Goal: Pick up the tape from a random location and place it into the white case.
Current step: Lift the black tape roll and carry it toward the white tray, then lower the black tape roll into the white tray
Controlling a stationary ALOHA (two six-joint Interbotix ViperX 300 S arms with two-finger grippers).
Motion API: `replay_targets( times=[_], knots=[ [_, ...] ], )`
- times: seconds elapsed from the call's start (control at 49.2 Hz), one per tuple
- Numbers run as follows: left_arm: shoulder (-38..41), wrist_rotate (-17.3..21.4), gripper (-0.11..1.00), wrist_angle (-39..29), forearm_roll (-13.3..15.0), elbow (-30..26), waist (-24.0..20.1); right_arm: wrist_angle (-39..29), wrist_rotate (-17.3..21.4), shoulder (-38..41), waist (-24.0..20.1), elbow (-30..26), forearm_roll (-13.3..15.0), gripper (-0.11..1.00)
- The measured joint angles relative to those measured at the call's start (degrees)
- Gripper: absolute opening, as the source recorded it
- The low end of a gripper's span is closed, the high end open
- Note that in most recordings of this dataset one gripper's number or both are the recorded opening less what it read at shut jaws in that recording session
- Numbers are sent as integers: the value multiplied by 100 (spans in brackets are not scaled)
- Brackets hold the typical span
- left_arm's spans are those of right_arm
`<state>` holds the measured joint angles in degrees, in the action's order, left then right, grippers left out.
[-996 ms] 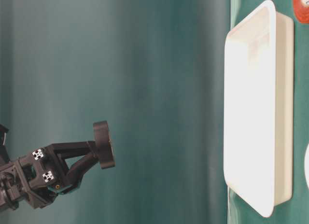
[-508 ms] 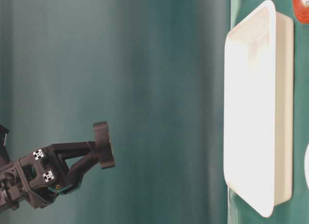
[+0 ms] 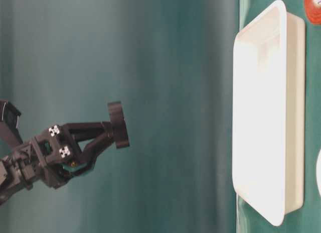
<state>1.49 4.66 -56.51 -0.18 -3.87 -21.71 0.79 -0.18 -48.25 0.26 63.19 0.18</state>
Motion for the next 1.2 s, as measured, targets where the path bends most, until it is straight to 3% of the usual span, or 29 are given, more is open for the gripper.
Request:
replay_targets(
  times=[0.772, 1.199],
  knots=[
    [220, -9, 18, 26, 0, -70, 35, -70, -9, -9, 0, -9, 9, 91],
    [844, -9, 18, 967, 9, 624, 0, -88, -9, -9, 0, -9, 9, 91]
  ],
)
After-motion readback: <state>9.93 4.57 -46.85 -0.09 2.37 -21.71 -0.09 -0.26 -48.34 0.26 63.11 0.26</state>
